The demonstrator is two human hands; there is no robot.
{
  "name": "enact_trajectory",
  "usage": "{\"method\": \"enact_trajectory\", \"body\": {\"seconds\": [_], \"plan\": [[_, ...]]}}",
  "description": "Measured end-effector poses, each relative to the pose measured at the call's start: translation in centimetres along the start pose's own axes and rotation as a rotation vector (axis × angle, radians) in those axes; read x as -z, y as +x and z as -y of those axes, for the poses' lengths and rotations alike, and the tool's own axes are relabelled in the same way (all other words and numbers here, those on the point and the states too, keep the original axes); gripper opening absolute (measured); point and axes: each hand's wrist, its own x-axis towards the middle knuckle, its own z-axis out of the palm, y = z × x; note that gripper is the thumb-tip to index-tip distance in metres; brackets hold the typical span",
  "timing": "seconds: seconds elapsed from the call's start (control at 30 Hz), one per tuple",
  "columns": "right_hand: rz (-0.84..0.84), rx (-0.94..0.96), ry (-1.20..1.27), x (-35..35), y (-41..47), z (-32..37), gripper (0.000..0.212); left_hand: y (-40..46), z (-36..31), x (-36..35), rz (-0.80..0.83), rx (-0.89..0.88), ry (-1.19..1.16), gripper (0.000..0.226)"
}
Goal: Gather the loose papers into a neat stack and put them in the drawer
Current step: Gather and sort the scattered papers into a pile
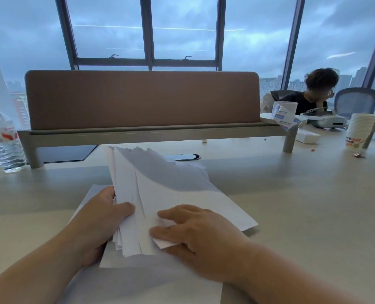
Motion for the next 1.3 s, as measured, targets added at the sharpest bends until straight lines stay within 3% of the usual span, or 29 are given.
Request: {"method": "enact_trajectory", "body": {"seconds": [0.1, 0.3, 0.4, 0.47, 0.53, 0.67, 0.77, 0.87, 0.93, 1.03, 1.2, 1.3], "plan": [[0.067, 0.009, 0.134, -0.1, 0.0, 0.1, 0.063, 0.1, 0.1, 0.1, 0.021, 0.003, 0.003, 0.027], [0.046, 0.055, 0.242, -0.5, 0.3, 0.2, 0.048, -0.4, -0.2, -0.2, 0.029, 0.006, -0.009, 0.015], [0.019, 0.073, 0.243, -0.5, 0.3, 0.2, 0.041, -0.8, -0.4, -0.1, 0.05, -0.016, 0.035, 0.03], [0.045, 0.083, 0.229, -0.1, 0.2, 0.3, 0.05, -1.0, -0.3, -0.1, 0.06, -0.031, 0.076, 0.045], [0.037, 0.082, 0.275, 0.5, -0.3, 0.0, 0.063, -0.8, -0.1, -0.1, 0.049, -0.049, 0.087, 0.043], [-0.264, -0.127, 0.519, 1.4, -1.0, -2.3, 0.057, -0.3, -0.5, -0.1, -0.007, -0.035, -0.076, 0.034], [-0.44, -0.397, 0.439, 1.6, -0.7, -4.8, 0.051, 0.0, -1.1, 0.6, -0.06, -0.052, -0.185, 0.034], [-0.36, -0.655, 0.377, 1.6, -0.6, -6.3, 0.055, 0.5, -1.5, 1.7, -0.106, -0.074, -0.249, 0.035], [-0.287, -0.73, 0.352, 1.4, -0.7, -6.6, 0.055, 0.6, -1.8, 2.2, -0.122, -0.076, -0.262, 0.034], [-0.242, -0.726, 0.34, 1.6, -0.7, -6.2, 0.054, 1.0, -1.7, 2.9, -0.152, -0.081, -0.283, 0.034], [0.112, -0.636, 0.073, 1.3, -1.1, -5.3, 0.09, 1.3, -1.4, 3.0, -0.183, -0.069, -0.305, 0.032], [0.146, -0.681, 0.072, 1.6, -1.2, -5.6, 0.096, 1.2, -1.3, 2.8, -0.18, -0.063, -0.302, 0.037]]}}
